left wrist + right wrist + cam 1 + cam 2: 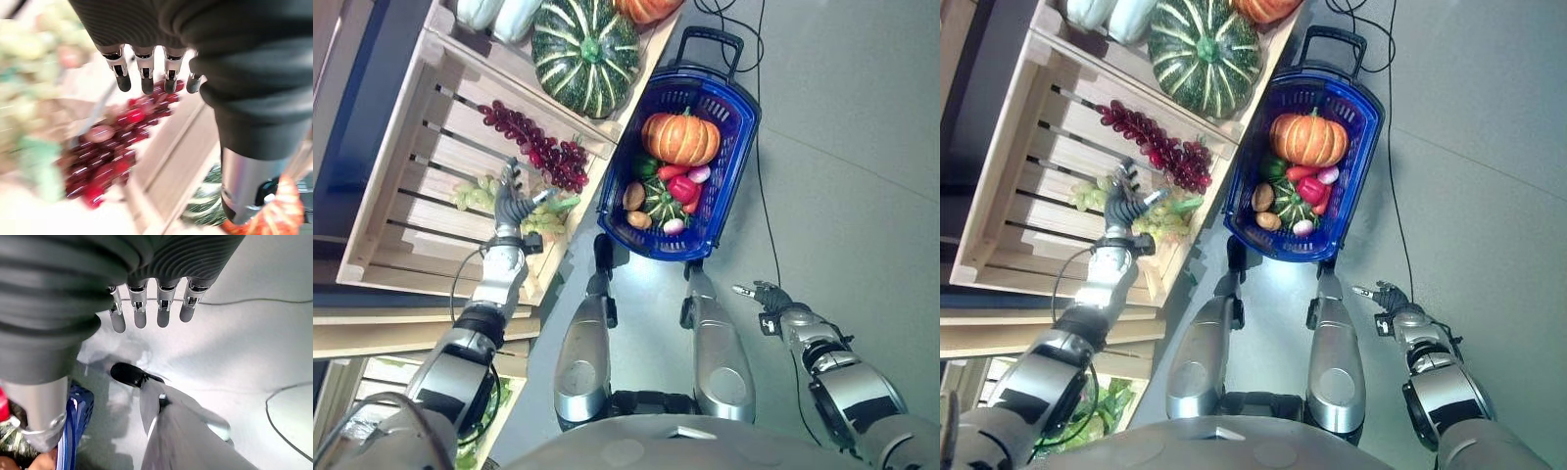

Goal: Pick up fruits and vegetables into the basket

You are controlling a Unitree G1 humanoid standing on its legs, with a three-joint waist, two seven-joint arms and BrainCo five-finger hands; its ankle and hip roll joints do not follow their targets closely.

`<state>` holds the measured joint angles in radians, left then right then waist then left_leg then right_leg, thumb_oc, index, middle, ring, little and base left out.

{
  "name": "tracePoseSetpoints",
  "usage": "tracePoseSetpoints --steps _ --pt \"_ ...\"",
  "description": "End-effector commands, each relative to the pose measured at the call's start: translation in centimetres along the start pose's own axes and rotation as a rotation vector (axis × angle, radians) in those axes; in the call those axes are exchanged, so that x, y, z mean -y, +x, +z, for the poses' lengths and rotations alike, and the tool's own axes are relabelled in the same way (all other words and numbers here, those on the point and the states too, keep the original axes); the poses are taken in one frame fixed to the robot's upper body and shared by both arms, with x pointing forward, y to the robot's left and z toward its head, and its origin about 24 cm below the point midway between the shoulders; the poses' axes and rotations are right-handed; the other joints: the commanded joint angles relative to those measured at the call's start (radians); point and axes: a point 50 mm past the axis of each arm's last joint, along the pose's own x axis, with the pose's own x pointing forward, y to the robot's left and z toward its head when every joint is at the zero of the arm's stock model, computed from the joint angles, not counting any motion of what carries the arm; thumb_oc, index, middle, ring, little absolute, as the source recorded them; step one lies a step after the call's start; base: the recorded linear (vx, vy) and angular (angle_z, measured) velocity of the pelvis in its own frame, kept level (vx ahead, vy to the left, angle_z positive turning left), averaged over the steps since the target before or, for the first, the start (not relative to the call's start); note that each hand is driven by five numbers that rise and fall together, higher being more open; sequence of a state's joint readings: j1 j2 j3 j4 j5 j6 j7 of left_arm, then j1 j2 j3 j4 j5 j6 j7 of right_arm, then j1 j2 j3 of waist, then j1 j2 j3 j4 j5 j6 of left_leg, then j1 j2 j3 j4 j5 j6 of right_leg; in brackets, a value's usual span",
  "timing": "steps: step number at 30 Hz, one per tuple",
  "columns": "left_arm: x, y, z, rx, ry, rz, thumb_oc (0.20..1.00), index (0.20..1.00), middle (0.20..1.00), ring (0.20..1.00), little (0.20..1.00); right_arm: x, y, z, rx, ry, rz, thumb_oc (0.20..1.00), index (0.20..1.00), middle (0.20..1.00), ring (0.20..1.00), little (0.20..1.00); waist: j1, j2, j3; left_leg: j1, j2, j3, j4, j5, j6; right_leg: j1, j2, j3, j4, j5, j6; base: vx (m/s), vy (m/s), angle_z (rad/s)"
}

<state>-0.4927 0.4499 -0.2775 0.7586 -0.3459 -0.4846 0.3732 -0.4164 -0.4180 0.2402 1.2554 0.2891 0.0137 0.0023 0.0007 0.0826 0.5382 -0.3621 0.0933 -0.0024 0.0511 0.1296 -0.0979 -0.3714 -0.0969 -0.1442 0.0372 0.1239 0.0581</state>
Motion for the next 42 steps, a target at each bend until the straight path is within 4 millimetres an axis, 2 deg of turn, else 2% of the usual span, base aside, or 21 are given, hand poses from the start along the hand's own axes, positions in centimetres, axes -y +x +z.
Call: tracePoseSetpoints --steps 1,3,4,8,9,12,13,15,17,21,23,28,37,42 --pt "-1.5 0.8 2.5 0.171 0.145 0.120 1.000 1.000 1.000 1.000 1.000 -0.3 -0.1 -1.3 -0.040 0.016 -0.006 1.000 1.000 1.000 1.000 1.000 0.010 -0.045 -0.018 -0.154 -0.093 -0.016 0.201 -0.118 0.068 -0.127 0.015 0.014 0.257 -0.154 -0.016 -0.04 -0.038 0.02" --pt "-1.5 1.2 3.1 0.205 0.201 0.139 1.000 1.000 1.000 1.000 1.000 -0.3 -0.1 -0.9 -0.034 0.018 -0.005 1.000 1.000 1.000 1.000 1.000 0.010 -0.046 -0.018 -0.173 -0.095 -0.016 0.217 -0.120 0.070 -0.148 0.017 0.017 0.277 -0.158 -0.018 -0.04 -0.018 0.03" --pt "-1.8 1.9 3.9 0.251 0.309 0.160 1.000 1.000 1.000 1.000 1.000 -0.3 0.0 -0.5 -0.026 0.016 -0.003 1.000 1.000 1.000 1.000 1.000 0.008 -0.049 -0.018 -0.194 -0.095 -0.015 0.232 -0.123 0.072 -0.172 0.019 0.020 0.302 -0.166 -0.020 -0.04 -0.004 0.02" --pt "-2.5 3.0 4.7 0.331 0.654 0.145 1.000 1.000 1.000 1.000 1.000 0.1 0.0 0.1 -0.017 0.004 -0.004 1.000 1.000 1.000 1.000 1.000 0.000 -0.052 -0.018 -0.226 -0.094 -0.009 0.268 -0.132 0.075 -0.213 0.025 0.028 0.351 -0.181 -0.027 -0.05 0.012 -0.01" --pt "-2.5 3.1 4.8 0.336 0.663 0.147 1.000 1.000 1.000 1.000 1.000 0.1 0.0 0.2 -0.015 0.004 -0.004 1.000 1.000 1.000 1.000 1.000 0.000 -0.052 -0.018 -0.230 -0.094 -0.010 0.267 -0.128 0.075 -0.217 0.026 0.028 0.351 -0.178 -0.027 0.00 0.000 0.00" --pt "-3.6 3.7 4.5 0.368 0.952 0.094 1.000 1.000 1.000 1.000 1.000 0.9 0.0 0.5 -0.009 -0.020 -0.010 1.000 1.000 1.000 1.000 1.000 -0.011 -0.050 -0.018 -0.251 -0.088 -0.006 0.295 -0.136 0.075 -0.239 0.028 0.037 0.381 -0.190 -0.031 -0.03 0.038 0.02" --pt "-3.6 3.8 4.6 0.374 0.969 0.090 1.000 1.000 1.000 1.000 1.000 0.9 0.0 0.6 -0.007 -0.020 -0.011 1.000 1.000 1.000 1.000 1.000 -0.012 -0.049 -0.018 -0.255 -0.088 -0.006 0.294 -0.132 0.074 -0.243 0.028 0.037 0.379 -0.187 -0.032 -0.04 0.022 0.00" --pt "-4.1 4.1 4.2 0.386 1.144 0.010 1.000 1.000 1.000 1.000 1.000 1.4 0.0 0.9 0.002 -0.031 -0.019 1.000 1.000 1.000 1.000 1.000 -0.018 -0.046 -0.018 -0.276 -0.085 -0.002 0.311 -0.136 0.073 -0.262 0.027 0.038 0.393 -0.191 -0.033 -0.05 0.037 -0.05" --pt "-4.4 4.2 3.8 0.378 1.237 -0.048 1.000 1.000 1.000 1.000 1.000 1.8 0.0 1.4 0.013 -0.038 -0.023 1.000 1.000 1.000 1.000 1.000 -0.024 -0.042 -0.018 -0.291 -0.082 0.000 0.316 -0.132 0.072 -0.276 0.026 0.039 0.396 -0.188 -0.034 -0.02 0.023 -0.02" --pt "-5.0 4.1 3.0 0.348 1.356 -0.123 1.000 1.000 1.000 1.000 1.000 2.2 0.0 2.0 0.027 -0.048 -0.027 1.000 1.000 1.000 1.000 1.000 -0.031 -0.037 -0.018 -0.303 -0.078 0.005 0.319 -0.131 0.069 -0.289 0.026 0.041 0.395 -0.187 -0.034 -0.02 0.017 -0.01" --pt "-5.7 3.8 1.9 0.303 1.410 -0.158 1.000 1.000 1.000 1.000 1.000 2.5 0.0 2.4 0.033 -0.057 -0.030 1.000 1.000 1.000 1.000 1.000 -0.037 -0.035 -0.018 -0.306 -0.077 0.006 0.314 -0.128 0.067 -0.293 0.027 0.046 0.387 -0.183 -0.035 -0.03 0.037 -0.01" --pt "-6.6 3.3 0.4 0.211 1.488 -0.238 1.000 1.000 1.000 1.000 1.000 3.2 0.0 3.2 0.043 -0.070 -0.035 1.000 1.000 1.000 1.000 1.000 -0.044 -0.032 -0.018 -0.317 -0.077 0.014 0.315 -0.124 0.062 -0.302 0.028 0.047 0.382 -0.182 -0.036 -0.02 0.024 -0.04" --pt "-7.4 1.9 -2.1 0.087 1.520 -0.284 1.000 1.000 1.000 1.000 1.000 3.5 -0.1 4.0 0.058 -0.083 -0.039 1.000 1.000 1.000 1.000 1.000 -0.047 -0.029 -0.018 -0.333 -0.078 0.017 0.318 -0.121 0.057 -0.316 0.028 0.046 0.388 -0.188 -0.041 0.00 0.008 -0.02" --pt "-8.4 1.6 -2.7 -0.004 1.575 -0.245 1.000 1.000 1.000 1.000 1.000 3.6 -0.1 4.4 0.063 -0.086 -0.041 1.000 1.000 1.000 1.000 1.000 -0.047 -0.031 -0.018 -0.337 -0.076 0.018 0.314 -0.116 0.054 -0.319 0.030 0.046 0.384 -0.188 -0.042 0.00 0.009 -0.05"
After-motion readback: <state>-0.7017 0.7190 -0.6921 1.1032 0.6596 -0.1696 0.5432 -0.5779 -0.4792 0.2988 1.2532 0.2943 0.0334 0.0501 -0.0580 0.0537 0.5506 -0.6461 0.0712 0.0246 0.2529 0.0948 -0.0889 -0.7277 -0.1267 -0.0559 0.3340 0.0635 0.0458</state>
